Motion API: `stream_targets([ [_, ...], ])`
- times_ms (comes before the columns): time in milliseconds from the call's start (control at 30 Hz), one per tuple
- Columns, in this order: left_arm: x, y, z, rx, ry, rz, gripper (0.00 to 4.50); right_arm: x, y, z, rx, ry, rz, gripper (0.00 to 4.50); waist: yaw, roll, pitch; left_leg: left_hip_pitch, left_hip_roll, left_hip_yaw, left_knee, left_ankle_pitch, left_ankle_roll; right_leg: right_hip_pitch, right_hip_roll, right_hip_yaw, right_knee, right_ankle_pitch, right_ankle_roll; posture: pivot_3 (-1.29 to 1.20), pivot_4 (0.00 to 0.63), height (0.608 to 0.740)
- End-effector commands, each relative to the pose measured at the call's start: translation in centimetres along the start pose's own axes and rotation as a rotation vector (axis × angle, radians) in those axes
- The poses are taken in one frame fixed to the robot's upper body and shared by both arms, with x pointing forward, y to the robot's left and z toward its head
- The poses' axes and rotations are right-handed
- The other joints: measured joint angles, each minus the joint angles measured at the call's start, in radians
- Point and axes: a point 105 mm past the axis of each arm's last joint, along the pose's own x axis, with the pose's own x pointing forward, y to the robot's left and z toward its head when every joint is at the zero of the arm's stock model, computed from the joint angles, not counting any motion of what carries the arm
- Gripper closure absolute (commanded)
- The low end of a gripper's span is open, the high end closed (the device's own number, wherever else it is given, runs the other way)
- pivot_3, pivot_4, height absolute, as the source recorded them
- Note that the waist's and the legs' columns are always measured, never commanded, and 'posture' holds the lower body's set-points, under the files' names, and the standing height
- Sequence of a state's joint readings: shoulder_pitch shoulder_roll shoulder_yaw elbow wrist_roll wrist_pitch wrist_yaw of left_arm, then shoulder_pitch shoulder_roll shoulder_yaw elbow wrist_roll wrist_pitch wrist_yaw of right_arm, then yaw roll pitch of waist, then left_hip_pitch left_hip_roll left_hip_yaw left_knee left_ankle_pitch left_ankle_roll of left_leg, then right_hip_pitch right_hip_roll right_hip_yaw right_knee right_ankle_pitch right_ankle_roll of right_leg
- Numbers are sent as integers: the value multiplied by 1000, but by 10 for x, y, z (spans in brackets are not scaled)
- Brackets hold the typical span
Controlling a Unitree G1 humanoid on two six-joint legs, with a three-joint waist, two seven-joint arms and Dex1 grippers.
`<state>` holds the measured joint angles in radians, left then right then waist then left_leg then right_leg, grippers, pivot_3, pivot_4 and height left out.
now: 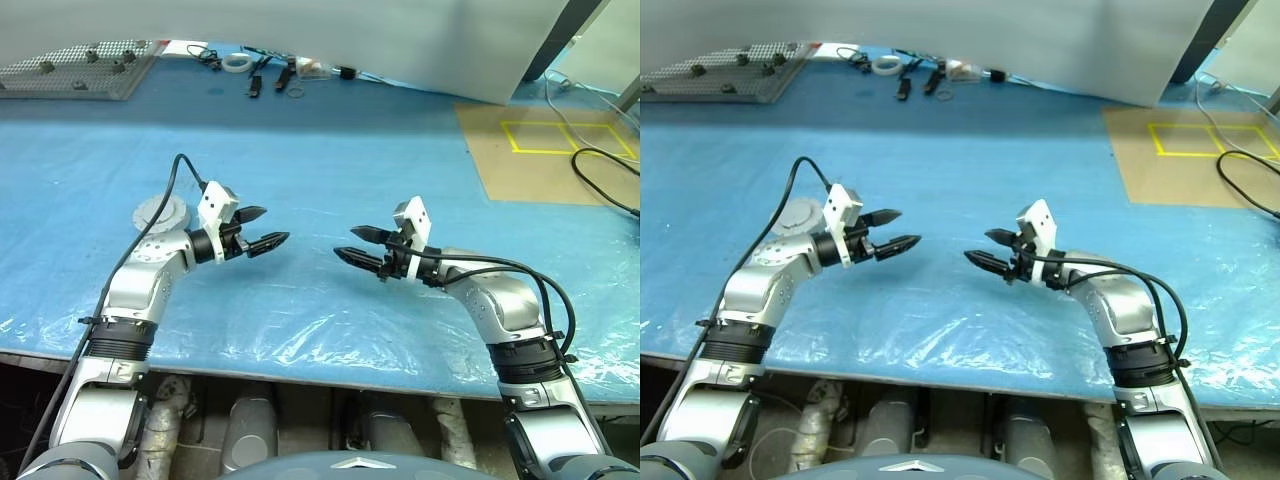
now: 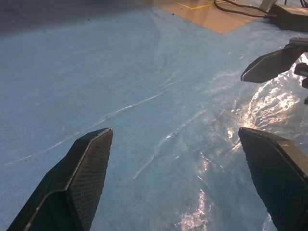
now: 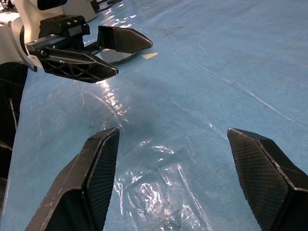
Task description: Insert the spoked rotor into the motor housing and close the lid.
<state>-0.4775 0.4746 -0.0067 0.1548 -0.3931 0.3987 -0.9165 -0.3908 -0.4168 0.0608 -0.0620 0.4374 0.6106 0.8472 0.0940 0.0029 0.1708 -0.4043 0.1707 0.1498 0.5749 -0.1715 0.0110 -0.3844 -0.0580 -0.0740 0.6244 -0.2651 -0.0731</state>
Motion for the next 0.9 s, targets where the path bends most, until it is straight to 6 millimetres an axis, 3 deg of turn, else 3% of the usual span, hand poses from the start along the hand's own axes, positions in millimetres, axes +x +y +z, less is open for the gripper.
stream_targets([
  [33,-1,0,14,42,-32,-11,92,0,4,12,-38,-32,19,721,0,0,0,0,0,0,0,0,0,0,0,0,0,0,0,0,150,740],
  [900,-1,0,14,40,-34,-10,92,0,4,10,-35,-24,22,721,0,0,0,0,0,0,0,0,0,0,0,0,0,0,0,0,150,740],
])
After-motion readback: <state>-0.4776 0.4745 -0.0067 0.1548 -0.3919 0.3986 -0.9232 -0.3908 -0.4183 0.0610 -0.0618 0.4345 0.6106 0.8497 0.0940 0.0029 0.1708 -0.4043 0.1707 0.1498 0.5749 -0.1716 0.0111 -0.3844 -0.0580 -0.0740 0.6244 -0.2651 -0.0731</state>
